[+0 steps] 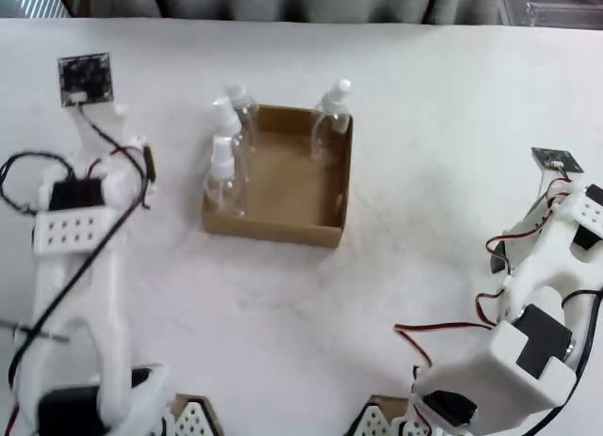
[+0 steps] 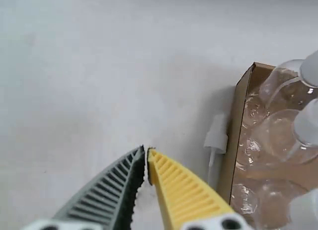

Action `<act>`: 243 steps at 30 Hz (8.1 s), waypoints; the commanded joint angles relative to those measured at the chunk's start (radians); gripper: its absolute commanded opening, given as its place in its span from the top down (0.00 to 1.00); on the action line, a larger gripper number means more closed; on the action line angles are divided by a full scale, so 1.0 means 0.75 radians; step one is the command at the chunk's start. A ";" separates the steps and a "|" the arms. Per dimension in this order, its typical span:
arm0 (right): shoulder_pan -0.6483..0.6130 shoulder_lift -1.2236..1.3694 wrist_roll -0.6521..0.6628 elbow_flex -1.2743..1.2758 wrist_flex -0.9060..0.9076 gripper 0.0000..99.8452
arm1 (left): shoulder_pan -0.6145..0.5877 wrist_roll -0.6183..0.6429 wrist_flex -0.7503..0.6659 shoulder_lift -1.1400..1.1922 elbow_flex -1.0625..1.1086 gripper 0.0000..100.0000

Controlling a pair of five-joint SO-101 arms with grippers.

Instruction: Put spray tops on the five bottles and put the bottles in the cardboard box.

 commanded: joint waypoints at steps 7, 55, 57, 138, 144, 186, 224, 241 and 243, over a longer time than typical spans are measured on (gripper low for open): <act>0.013 -0.066 0.012 -0.012 -0.017 0.98 | 0.046 0.012 -0.033 0.498 -0.419 0.95; -0.013 -0.066 0.012 -0.012 -0.050 0.98 | 0.271 -0.110 -0.153 0.899 -0.483 0.82; -0.013 -0.066 0.012 -0.012 -0.050 0.98 | 0.271 -0.110 -0.155 0.934 -0.495 0.82; -1.282 -1.926 -1.021 0.266 -0.281 0.98 | 0.289 0.268 0.086 -1.032 -0.520 0.98; -1.580 -2.116 -1.076 0.364 -0.357 0.98 | 0.406 0.397 -0.205 -1.028 -0.677 0.98; -2.159 -2.526 -0.812 1.187 -0.844 0.98 | 0.969 0.376 -0.268 -0.983 -0.516 0.98; -2.151 -2.526 -0.800 1.227 -0.932 0.98 | 0.993 0.481 0.031 -1.120 -0.342 0.98; -2.151 -2.536 -0.802 1.227 -0.922 0.98 | 1.159 0.471 -0.082 -1.623 0.309 0.98; -2.151 -2.536 -0.802 1.227 -0.922 0.98 | 1.159 0.466 -0.078 -1.646 0.333 0.98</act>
